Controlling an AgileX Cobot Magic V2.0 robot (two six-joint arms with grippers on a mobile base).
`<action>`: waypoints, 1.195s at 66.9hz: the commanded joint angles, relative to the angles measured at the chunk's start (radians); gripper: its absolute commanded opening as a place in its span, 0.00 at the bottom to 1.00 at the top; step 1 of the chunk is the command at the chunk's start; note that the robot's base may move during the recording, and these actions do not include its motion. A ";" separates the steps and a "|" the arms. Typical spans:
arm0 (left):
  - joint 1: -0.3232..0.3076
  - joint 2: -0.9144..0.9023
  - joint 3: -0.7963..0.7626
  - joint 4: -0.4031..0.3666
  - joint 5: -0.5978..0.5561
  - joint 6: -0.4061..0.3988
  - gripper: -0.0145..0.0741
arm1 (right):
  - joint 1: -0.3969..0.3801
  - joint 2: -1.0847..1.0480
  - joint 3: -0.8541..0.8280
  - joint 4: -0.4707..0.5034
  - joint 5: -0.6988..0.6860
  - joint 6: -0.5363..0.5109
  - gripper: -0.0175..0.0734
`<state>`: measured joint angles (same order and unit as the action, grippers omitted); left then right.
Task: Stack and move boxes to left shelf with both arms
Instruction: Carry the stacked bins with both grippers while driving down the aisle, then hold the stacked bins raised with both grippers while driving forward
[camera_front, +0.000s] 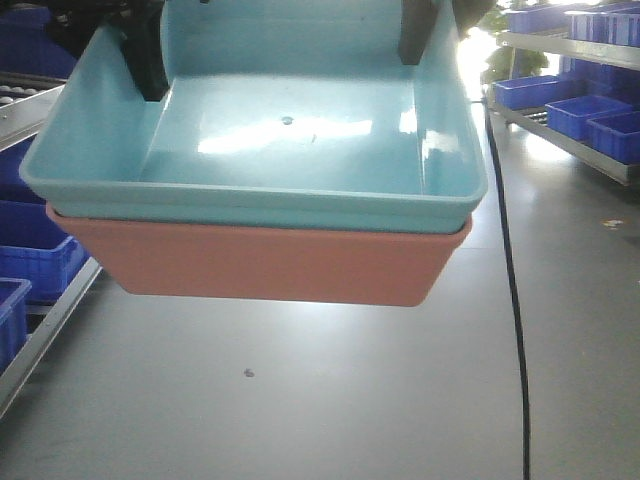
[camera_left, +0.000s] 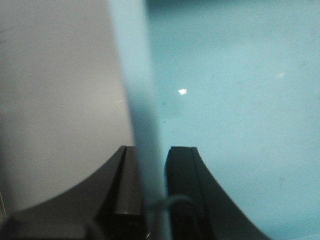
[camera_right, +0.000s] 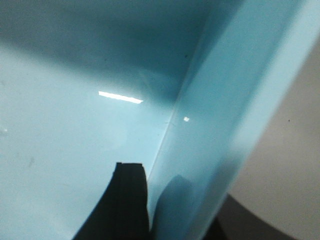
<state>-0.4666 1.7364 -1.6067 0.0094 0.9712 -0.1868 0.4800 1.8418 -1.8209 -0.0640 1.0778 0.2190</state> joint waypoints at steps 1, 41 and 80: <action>-0.029 -0.067 -0.056 -0.140 -0.154 0.010 0.16 | 0.037 -0.068 -0.045 0.146 -0.100 -0.023 0.25; -0.031 -0.067 -0.056 -0.155 -0.179 0.021 0.16 | 0.037 -0.068 -0.044 -0.082 -0.179 0.059 0.25; -0.031 -0.067 -0.056 -0.195 -0.219 0.021 0.16 | -0.026 -0.068 0.004 -0.007 -0.179 0.059 0.25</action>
<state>-0.4666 1.7364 -1.6071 -0.0513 0.9079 -0.1868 0.4622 1.8382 -1.8008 -0.1705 1.0155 0.2994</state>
